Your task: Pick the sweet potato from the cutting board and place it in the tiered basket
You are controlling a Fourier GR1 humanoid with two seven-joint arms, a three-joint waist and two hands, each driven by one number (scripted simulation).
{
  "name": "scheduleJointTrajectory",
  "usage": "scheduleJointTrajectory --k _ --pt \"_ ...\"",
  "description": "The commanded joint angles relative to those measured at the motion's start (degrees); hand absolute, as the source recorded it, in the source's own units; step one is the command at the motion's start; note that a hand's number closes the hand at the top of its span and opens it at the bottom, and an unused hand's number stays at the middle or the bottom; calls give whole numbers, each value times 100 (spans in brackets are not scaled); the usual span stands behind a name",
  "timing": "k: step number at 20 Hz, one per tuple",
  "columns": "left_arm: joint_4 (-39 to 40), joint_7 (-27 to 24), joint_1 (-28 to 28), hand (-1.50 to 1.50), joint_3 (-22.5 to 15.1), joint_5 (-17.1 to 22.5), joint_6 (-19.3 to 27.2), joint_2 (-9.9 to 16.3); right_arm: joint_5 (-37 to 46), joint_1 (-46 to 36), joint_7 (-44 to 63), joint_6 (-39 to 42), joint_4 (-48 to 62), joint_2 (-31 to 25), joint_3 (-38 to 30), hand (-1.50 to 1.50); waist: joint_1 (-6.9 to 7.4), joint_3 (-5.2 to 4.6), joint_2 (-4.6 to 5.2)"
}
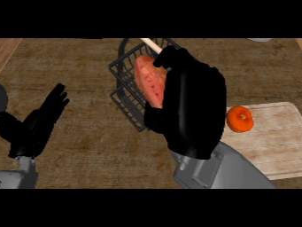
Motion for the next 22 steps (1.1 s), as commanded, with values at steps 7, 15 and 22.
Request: scheduleJointTrajectory --k 7,15,22 --pt "98 68 -129 0 151 54 -98 32 -657 -717 983 -1197 1749 52 -60 150 -22 8 -4" --pt "157 13 -218 0 112 -115 33 -146 -407 -1173 601 -1907 3084 53 -153 150 -39 7 13" --pt "92 -176 122 0 -31 -211 -65 -236 194 -1193 139 -2889 3411 54 -571 150 -47 9 26"
